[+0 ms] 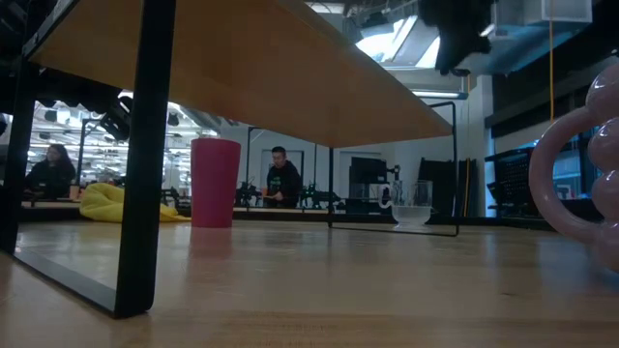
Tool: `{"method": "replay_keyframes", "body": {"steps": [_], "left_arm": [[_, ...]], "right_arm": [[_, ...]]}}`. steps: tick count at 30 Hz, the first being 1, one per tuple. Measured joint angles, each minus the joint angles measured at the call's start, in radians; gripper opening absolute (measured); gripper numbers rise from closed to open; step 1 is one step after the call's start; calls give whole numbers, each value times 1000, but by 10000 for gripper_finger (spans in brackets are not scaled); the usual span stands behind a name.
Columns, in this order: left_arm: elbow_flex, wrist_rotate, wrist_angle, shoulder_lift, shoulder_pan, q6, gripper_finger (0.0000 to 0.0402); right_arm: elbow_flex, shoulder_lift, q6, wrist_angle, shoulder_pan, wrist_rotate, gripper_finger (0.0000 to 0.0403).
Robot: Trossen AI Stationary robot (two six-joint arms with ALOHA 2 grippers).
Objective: Stack small to large cups/mugs on shelf
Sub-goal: Put the transparent mug on the shelf
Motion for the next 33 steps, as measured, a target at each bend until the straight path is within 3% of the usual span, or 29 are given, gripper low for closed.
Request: {"method": "replay_keyframes", "body": {"steps": [4, 12, 15, 20, 33], "left_arm": [[0, 0, 0, 0, 0, 0, 19], [0, 0, 0, 0, 0, 0, 19], [0, 0, 0, 0, 0, 0, 19], [0, 0, 0, 0, 0, 0, 19], [0, 0, 0, 0, 0, 0, 19]], "right_arm": [[0, 51, -50, -39, -64, -78, 110], [0, 126, -119, -14, -169, -68, 110], [-13, 175, -144, -4, -211, -113, 110], [-103, 232, -185, 44, -237, -214, 110], [-405, 207, -187, 403, -237, -231, 110]]}}
